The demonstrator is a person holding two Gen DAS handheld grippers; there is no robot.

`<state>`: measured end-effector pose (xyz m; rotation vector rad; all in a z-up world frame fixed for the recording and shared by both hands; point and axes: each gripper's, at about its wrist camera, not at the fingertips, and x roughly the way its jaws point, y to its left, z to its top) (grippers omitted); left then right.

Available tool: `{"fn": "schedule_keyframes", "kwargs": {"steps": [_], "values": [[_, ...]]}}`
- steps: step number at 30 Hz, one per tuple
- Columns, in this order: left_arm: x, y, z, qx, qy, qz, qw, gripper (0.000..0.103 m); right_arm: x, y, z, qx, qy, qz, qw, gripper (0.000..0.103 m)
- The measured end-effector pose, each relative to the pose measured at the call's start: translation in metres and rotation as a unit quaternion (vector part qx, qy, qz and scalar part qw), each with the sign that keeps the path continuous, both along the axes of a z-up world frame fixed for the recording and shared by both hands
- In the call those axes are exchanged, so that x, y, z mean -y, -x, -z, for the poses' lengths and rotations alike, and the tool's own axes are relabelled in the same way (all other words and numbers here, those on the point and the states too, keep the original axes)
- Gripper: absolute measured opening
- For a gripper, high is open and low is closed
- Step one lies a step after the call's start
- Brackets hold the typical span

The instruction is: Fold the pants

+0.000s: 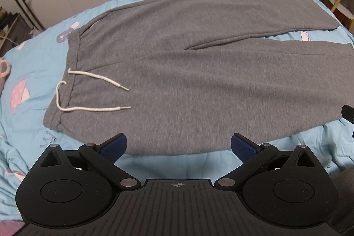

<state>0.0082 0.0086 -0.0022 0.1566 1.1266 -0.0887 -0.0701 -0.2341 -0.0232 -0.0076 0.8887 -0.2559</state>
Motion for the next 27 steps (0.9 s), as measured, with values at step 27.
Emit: {"fn": "schedule_keyframes", "kwargs": {"steps": [27], "values": [[0.0018,-0.0005,0.0003,0.0,0.0,0.001,1.0,0.103,0.0003,-0.002,-0.0017,0.001,0.001,0.002,1.0,0.1]]}}
